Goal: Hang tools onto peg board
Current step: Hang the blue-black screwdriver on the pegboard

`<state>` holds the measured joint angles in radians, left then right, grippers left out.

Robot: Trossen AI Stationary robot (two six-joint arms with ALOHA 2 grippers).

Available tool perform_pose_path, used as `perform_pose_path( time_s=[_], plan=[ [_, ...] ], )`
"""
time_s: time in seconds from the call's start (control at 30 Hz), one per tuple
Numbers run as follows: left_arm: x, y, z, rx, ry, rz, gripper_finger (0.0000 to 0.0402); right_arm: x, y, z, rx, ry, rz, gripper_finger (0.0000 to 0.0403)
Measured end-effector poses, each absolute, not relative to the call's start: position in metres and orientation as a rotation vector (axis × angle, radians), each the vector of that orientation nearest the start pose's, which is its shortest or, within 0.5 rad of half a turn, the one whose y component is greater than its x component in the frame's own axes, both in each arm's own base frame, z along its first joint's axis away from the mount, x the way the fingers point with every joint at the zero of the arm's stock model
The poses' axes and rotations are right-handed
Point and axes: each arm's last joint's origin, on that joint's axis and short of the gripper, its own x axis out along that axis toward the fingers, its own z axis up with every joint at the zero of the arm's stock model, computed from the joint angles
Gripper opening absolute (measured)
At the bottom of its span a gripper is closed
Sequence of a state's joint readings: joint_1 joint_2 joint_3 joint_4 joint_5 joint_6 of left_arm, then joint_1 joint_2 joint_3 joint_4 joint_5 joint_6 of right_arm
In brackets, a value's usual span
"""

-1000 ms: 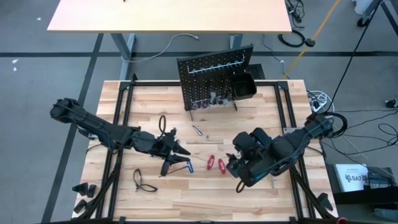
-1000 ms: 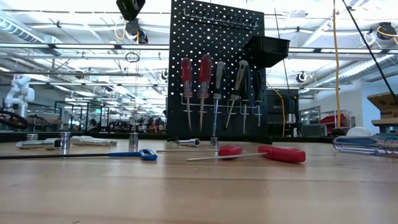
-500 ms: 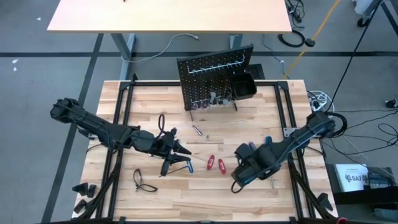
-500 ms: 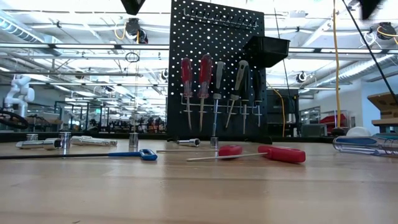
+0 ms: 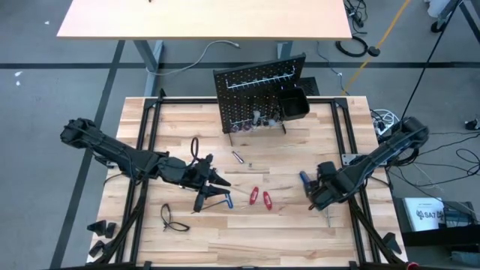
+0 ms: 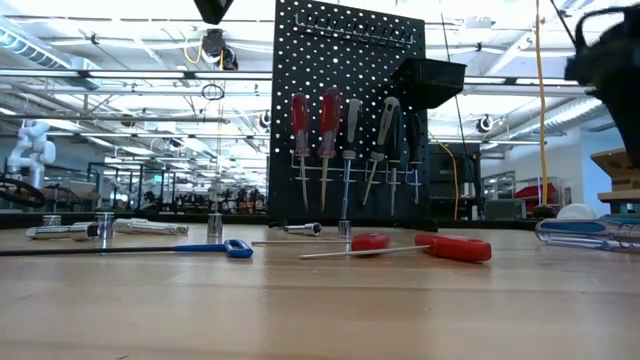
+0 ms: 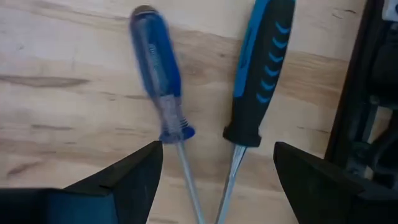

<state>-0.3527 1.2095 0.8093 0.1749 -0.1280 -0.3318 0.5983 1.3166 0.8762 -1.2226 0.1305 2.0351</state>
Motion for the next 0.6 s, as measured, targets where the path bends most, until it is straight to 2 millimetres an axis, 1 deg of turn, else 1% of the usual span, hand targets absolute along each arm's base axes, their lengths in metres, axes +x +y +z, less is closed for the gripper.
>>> perform_pose_path(
  time_s=[0.13, 0.3, 0.37, 0.6],
  plan=[
    [0.254, -0.089, 0.289, -0.276, 0.253, -0.178, 0.0113, 0.150, 0.097, 0.194, 0.980, 1.158, -1.215, 0.0297],
    [0.255, -0.087, 0.289, -0.279, 0.251, -0.166, 0.0113, 0.144, 0.089, 0.173, 1.002, 1.106, -1.259, 0.0290],
    [0.256, -0.085, 0.289, -0.280, 0.249, -0.158, 0.0113, 0.144, 0.087, 0.168, 1.009, 1.079, -1.262, 0.0280],
    [0.257, -0.081, 0.289, -0.306, 0.245, -0.138, 0.0113, 0.138, 0.079, 0.157, 0.988, 1.072, -1.324, 0.0233]
  ],
)
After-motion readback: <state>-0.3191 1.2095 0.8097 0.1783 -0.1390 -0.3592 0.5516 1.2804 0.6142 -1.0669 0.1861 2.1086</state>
